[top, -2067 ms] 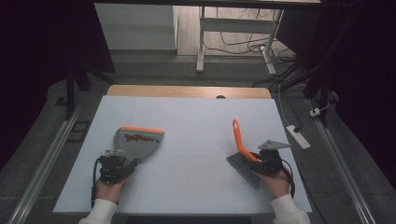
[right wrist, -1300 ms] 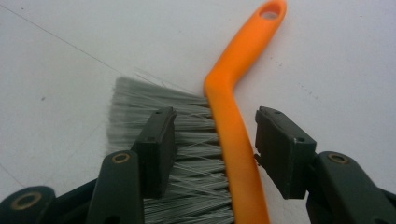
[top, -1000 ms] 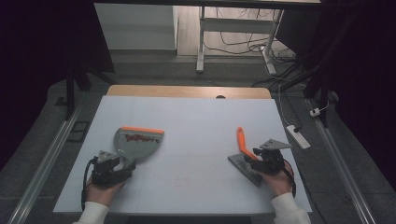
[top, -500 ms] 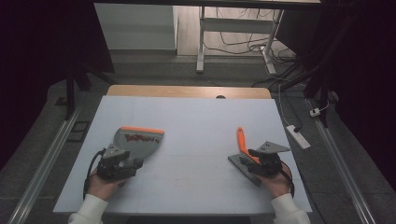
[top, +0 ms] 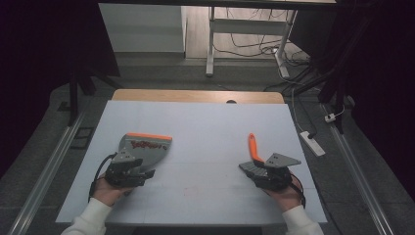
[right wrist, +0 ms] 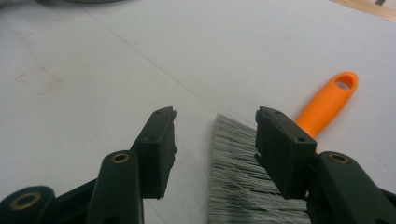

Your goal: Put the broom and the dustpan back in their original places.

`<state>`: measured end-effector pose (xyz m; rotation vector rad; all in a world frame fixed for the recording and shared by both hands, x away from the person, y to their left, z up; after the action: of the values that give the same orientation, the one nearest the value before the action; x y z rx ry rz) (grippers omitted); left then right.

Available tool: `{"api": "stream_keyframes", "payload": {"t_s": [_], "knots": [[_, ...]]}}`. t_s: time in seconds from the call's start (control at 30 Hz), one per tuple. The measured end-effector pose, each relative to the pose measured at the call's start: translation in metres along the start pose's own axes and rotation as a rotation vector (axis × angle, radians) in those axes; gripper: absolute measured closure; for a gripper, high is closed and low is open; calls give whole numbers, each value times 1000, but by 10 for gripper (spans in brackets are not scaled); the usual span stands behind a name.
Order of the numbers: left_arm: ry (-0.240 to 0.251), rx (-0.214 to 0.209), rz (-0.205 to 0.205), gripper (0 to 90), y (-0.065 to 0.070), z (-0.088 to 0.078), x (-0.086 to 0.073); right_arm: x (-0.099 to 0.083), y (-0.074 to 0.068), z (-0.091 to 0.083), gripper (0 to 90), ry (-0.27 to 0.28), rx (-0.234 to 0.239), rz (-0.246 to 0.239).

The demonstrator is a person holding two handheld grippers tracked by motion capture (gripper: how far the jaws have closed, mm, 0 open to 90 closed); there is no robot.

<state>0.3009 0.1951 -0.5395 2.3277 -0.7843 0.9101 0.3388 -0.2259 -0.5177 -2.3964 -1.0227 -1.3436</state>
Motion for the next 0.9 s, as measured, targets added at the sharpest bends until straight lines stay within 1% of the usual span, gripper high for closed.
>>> {"api": "stream_keyframes", "payload": {"t_s": [0.07, 0.13, 0.17, 0.23, 0.3, 0.4, 0.53, 0.7, 0.8, 0.9], "knots": [[-3, -4, 5, 325, 0, 0, -1, 0, -2, 0, 473, 2, 13, 3], [-6, -8, 5, 325, 1, 0, -1, -1, -3, 1, 474, -4, 14, 5], [-8, -10, 8, 325, 2, 1, -2, -2, -3, 1, 474, -7, 16, -6], [-17, -11, 8, 325, 3, 2, -3, -4, -5, 2, 474, -19, 16, -11], [-27, -11, 16, 325, 5, 3, -4, -5, -7, 2, 474, -25, 18, -13], [-26, -11, 20, 325, 6, 2, -5, -5, -7, 1, 474, -21, 22, -23], [-23, -6, 16, 325, 6, 1, -5, -5, -7, -1, 475, -14, 25, -18], [-25, -7, 8, 325, 4, 2, -6, -6, -6, -1, 477, -14, 31, -23], [-25, 1, 4, 325, 4, 3, -7, -6, -6, -2, 477, -13, 31, -21], [-22, -1, 0, 325, 3, 2, -7, -6, -6, -2, 477, -13, 31, -22]]}}
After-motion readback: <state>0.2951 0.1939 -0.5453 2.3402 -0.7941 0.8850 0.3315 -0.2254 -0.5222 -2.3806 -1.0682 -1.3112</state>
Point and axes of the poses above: each handheld gripper's, and its own axes: z roughly forward along the jaws, x roughly out of its top, y roughly to its right, the point moved 5 cm from there along z, roughly forward along the jaws, and after that the axes turned 9 degrees about -x, right-handed, at the moved point
